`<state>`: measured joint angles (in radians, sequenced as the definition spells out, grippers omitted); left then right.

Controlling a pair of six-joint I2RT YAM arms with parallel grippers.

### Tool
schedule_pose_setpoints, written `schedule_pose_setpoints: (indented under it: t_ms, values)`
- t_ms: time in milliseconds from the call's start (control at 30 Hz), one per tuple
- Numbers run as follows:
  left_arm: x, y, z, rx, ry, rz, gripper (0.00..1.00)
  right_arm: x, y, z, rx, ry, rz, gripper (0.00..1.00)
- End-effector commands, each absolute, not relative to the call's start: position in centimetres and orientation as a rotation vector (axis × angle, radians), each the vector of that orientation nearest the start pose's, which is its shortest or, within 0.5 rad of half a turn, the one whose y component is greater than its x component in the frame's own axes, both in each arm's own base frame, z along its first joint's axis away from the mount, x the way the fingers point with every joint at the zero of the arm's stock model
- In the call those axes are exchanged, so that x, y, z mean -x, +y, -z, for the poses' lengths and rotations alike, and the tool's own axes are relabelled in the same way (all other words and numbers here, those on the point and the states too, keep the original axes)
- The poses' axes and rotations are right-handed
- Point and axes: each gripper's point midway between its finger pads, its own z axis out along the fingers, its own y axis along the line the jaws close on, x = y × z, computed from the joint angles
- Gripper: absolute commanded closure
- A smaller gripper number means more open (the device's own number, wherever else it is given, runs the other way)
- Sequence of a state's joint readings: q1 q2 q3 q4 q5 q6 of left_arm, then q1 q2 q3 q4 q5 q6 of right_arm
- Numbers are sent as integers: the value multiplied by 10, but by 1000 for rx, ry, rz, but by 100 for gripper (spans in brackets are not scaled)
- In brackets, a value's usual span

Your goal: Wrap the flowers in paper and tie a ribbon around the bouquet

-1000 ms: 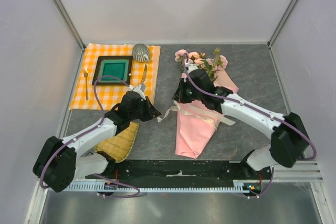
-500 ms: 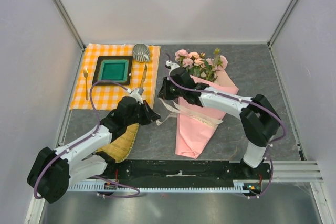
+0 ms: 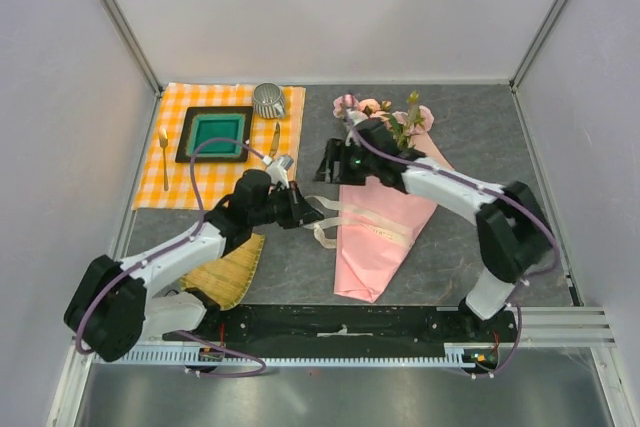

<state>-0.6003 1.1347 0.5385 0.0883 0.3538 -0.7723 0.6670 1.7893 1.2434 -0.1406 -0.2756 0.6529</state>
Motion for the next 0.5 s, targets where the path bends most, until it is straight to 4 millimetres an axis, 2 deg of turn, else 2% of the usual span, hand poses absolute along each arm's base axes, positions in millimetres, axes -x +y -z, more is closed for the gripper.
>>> schedule_pose_setpoints:
  t_ms: [0, 33, 67, 100, 133, 167, 200, 233, 267, 300, 333, 367, 400, 433, 467]
  values:
    - [-234, -301, -174, -271, 2155, 1330, 98, -321, 277, -168, 164, 2347, -946, 19]
    - [-237, -307, -176, -290, 2160, 1345, 98, -314, 261, -183, 191, 2306, -926, 18]
    - [-238, -311, -175, -299, 2188, 1354, 98, -300, 242, -163, 205, 2366, -861, 18]
    - [-246, -323, -181, -324, 2198, 1379, 98, -296, 225, -158, 272, 2356, -780, 18]
    - [-249, -328, -181, -334, 2219, 1391, 98, -293, 210, -166, 269, 2317, -702, 20]
    - [-253, -333, -182, -345, 2238, 1401, 98, -278, 200, -148, 290, 2352, -670, 22]
    - [-259, -345, -180, -370, 2290, 1434, 98, -270, 196, -145, 309, 2345, -669, 26]
    - [-263, -351, -181, -391, 2301, 1455, 98, -263, 194, -153, 320, 2300, -686, 38]
    - [-265, -355, -176, -401, 2343, 1459, 98, -255, 190, -139, 322, 2306, -688, 42]
    - [-267, -363, -186, -429, 2352, 1490, 98, -251, 190, -137, 323, 2287, -701, 47]
    - [-270, -369, -170, -430, 2409, 1498, 98, -247, 192, -140, 332, 2259, -734, 48]
    - [-270, -372, -169, -453, 2422, 1511, 98, -244, 194, -134, 340, 2251, -751, 51]
    - [-270, -378, -176, -479, 2428, 1537, 98, -245, 194, -133, 337, 2250, -753, 53]
    - [-270, -380, -161, -473, 2487, 1532, 98, -246, 193, -128, 327, 2268, -735, 53]
    - [-275, -384, -167, -494, 2476, 1529, 98, -248, 189, -122, 320, 2288, -701, 53]
